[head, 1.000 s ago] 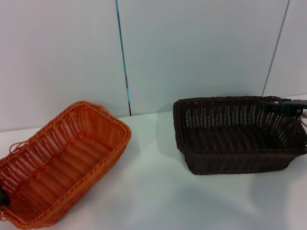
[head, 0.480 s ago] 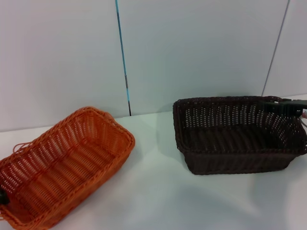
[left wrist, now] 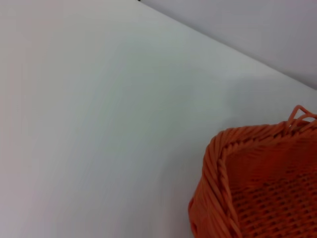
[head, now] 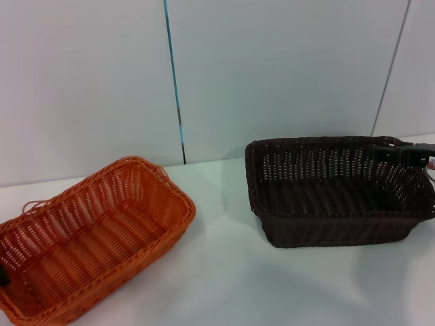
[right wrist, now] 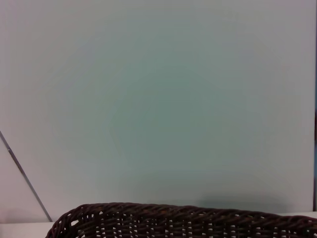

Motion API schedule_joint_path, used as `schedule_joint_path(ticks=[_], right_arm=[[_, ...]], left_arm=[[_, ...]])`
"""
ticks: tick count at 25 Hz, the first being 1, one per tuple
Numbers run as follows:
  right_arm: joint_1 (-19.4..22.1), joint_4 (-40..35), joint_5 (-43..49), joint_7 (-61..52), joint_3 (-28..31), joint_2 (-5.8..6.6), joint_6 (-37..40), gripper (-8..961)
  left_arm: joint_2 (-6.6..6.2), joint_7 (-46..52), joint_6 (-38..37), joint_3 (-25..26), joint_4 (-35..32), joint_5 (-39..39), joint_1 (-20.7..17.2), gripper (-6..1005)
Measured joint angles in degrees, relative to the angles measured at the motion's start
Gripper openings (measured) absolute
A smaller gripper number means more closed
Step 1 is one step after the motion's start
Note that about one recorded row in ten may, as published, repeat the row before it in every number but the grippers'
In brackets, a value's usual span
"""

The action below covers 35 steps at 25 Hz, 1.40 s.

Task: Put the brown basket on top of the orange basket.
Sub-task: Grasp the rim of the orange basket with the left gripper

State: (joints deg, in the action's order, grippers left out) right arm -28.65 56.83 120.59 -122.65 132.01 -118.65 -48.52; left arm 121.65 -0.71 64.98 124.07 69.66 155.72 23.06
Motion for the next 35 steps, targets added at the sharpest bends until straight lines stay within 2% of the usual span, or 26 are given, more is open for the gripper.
schedule_joint_path(ticks=[18, 28, 33, 35], right_arm=[[0.0, -0.05, 0.0, 0.13, 0.0, -0.01, 0.01, 840], [0.0, -0.05, 0.0, 0.31, 0.0, -0.01, 0.01, 840], [0.0, -0.05, 0.0, 0.69, -0.01, 0.0, 0.0, 840], [0.0, -0.05, 0.0, 0.71, 0.0, -0.01, 0.01, 840]], left_arm=[[-0.85, 0.01, 1.22, 1.57, 0.04, -0.21, 1.03, 179], [-1.81, -0.16, 2.85, 2.48, -0.14, -0.27, 2.29, 176], [-1.97, -0.66, 4.18, 4.48, -0.49, -1.08, 3.23, 175], [-2.19, -2.11, 4.87, 6.54, -0.83, -3.59, 3.38, 174]])
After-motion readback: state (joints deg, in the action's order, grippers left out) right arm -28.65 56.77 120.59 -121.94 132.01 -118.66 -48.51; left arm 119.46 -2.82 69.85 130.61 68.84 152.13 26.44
